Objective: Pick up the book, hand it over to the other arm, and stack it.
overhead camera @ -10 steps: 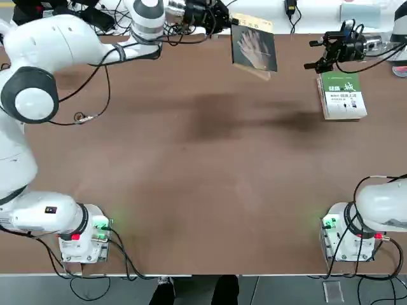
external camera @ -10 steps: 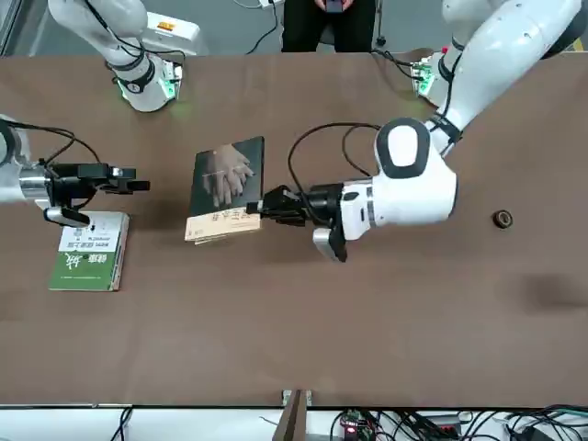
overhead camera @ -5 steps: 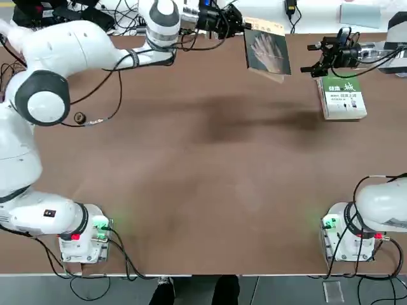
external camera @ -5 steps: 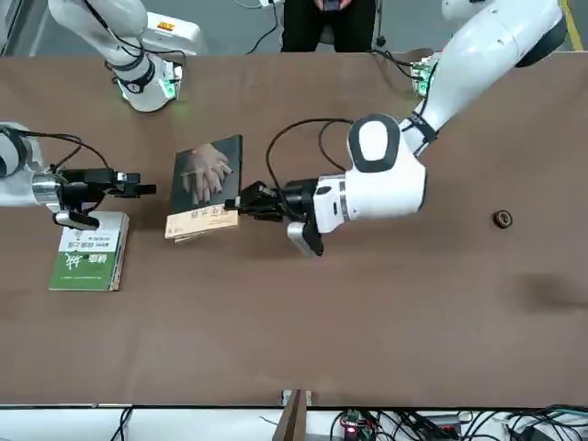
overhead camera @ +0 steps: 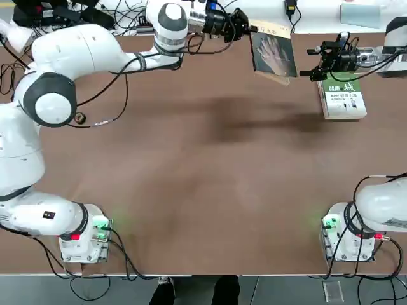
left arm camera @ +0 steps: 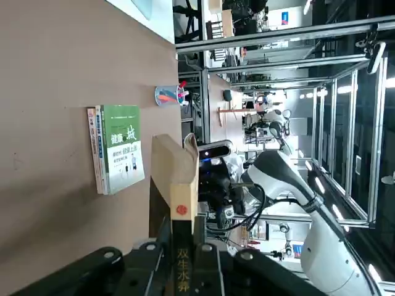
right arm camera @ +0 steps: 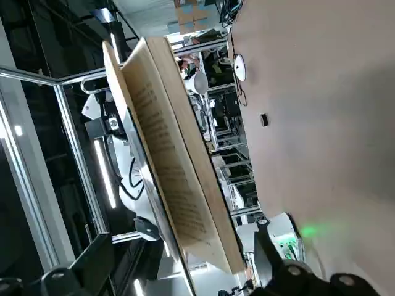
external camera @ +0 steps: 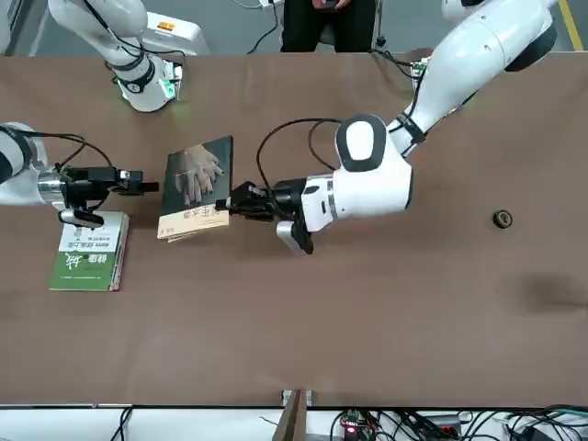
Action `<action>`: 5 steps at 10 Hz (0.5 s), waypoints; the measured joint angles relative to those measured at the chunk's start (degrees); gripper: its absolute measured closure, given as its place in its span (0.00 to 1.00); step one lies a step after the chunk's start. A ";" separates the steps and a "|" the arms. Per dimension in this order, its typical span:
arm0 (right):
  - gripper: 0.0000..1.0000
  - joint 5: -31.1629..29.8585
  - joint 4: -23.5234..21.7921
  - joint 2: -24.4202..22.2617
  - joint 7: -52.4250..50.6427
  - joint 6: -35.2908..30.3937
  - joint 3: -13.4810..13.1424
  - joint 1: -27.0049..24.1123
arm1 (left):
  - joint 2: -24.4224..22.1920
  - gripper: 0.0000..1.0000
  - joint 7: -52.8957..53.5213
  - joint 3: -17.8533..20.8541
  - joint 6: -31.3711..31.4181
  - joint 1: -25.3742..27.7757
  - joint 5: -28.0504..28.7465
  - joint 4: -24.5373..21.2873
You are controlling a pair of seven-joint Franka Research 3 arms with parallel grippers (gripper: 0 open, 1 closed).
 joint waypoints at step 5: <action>0.00 1.15 -0.30 0.87 -3.59 2.32 -1.37 -0.01 | 1.44 0.99 0.46 0.01 1.22 -1.59 -0.42 1.08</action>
